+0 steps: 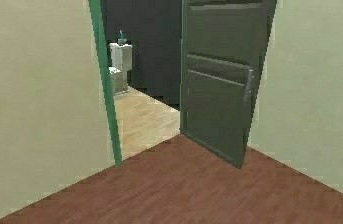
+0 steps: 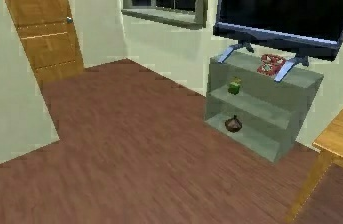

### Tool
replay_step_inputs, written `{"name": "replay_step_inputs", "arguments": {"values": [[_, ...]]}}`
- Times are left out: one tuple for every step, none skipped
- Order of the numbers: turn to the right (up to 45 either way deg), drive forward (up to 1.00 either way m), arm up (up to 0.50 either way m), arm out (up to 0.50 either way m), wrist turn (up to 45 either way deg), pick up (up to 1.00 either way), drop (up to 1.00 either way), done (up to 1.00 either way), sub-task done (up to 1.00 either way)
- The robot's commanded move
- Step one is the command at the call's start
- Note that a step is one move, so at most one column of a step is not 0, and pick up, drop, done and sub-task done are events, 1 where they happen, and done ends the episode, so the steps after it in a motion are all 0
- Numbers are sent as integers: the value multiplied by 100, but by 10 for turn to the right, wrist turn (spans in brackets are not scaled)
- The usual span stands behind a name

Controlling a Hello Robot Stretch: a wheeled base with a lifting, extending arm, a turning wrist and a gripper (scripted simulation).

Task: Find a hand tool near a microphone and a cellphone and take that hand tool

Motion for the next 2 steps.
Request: {"name": "replay_step_inputs", "arguments": {"values": [[0,10,0,0,0,0,0,0,0],[0,100,0,0,0,0,0,0,0]]}}
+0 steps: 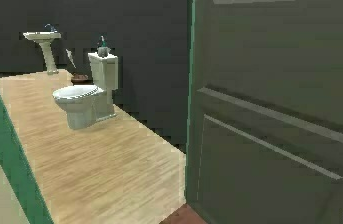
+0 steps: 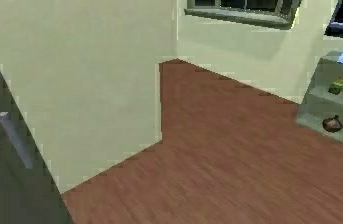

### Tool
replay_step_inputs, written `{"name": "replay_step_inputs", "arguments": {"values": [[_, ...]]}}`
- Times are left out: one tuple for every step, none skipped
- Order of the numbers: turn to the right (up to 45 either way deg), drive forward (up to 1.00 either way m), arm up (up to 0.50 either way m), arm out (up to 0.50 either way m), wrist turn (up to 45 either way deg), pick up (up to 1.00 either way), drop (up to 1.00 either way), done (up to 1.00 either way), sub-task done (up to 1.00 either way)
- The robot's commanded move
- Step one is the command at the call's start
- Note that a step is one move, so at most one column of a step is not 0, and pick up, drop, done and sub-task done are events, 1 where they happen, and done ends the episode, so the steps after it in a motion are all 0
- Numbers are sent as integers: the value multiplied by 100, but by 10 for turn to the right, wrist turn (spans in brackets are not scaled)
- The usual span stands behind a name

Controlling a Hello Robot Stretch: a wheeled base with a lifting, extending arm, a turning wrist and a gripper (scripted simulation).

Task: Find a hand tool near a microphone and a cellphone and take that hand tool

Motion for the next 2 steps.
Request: {"name": "replay_step_inputs", "arguments": {"values": [[0,30,0,0,0,0,0,0,0],[450,0,0,0,0,0,0,0,0]]}}
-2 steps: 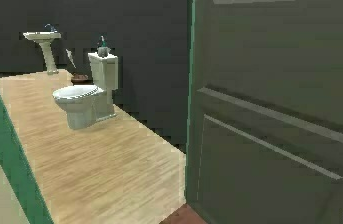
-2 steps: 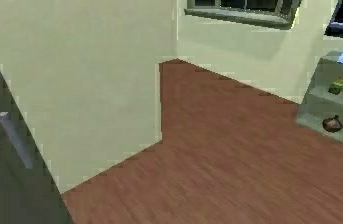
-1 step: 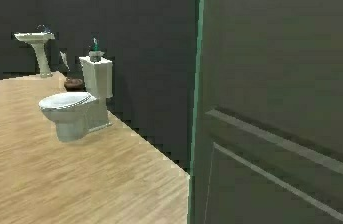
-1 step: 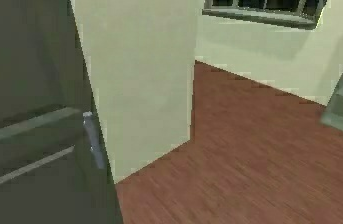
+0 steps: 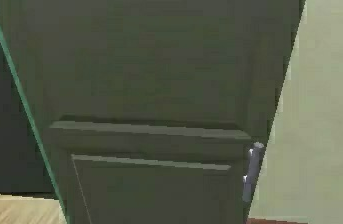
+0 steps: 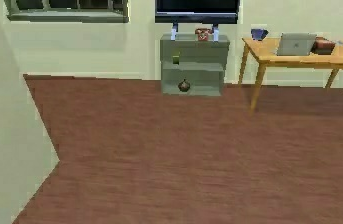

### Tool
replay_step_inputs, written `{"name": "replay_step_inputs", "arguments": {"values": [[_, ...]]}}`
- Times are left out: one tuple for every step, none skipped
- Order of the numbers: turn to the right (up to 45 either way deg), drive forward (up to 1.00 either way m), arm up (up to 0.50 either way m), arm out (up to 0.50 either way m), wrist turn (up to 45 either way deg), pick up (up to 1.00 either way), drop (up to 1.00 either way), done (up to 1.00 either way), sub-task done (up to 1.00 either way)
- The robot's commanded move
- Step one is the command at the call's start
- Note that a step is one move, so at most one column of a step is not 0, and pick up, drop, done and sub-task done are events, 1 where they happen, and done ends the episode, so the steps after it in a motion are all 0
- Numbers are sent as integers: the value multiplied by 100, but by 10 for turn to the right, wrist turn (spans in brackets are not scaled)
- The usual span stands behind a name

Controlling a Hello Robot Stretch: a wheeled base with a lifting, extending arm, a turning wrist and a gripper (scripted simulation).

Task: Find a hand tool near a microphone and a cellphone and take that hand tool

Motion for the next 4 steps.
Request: {"name": "replay_step_inputs", "arguments": {"values": [[450,0,0,0,0,0,0,0,0],[450,0,0,0,0,0,0,0,0],[30,0,0,0,0,0,0,0,0],[0,15,0,0,0,0,0,0,0]]}}
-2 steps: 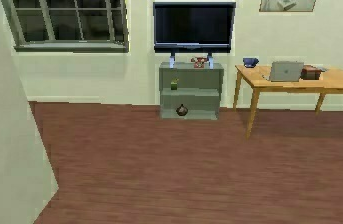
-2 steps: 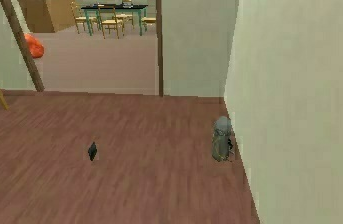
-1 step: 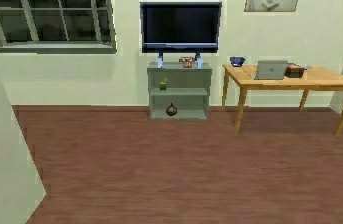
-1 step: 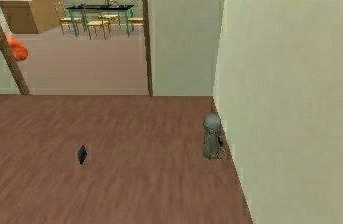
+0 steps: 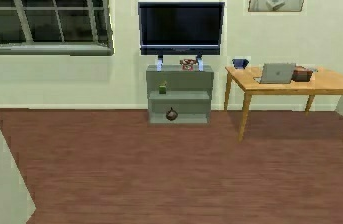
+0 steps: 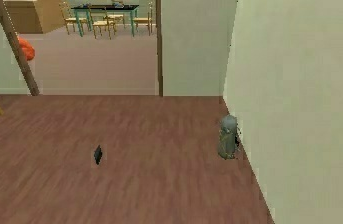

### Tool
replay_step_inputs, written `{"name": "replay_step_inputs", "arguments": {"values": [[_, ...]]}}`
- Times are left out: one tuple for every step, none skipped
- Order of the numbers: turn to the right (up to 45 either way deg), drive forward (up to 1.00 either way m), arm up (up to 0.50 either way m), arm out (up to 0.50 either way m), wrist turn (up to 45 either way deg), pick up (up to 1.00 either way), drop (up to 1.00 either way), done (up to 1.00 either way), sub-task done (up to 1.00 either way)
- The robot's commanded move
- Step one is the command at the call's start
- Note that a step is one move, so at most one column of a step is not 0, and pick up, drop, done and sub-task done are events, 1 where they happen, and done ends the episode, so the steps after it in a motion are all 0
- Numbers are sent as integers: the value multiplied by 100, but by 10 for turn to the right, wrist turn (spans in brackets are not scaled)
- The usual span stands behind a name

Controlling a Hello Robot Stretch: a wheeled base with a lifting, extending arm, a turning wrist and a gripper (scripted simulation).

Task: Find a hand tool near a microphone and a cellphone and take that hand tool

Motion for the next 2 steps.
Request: {"name": "replay_step_inputs", "arguments": {"values": [[-450,0,0,0,0,0,0,0,0],[-450,0,0,0,0,0,0,0,0]]}}
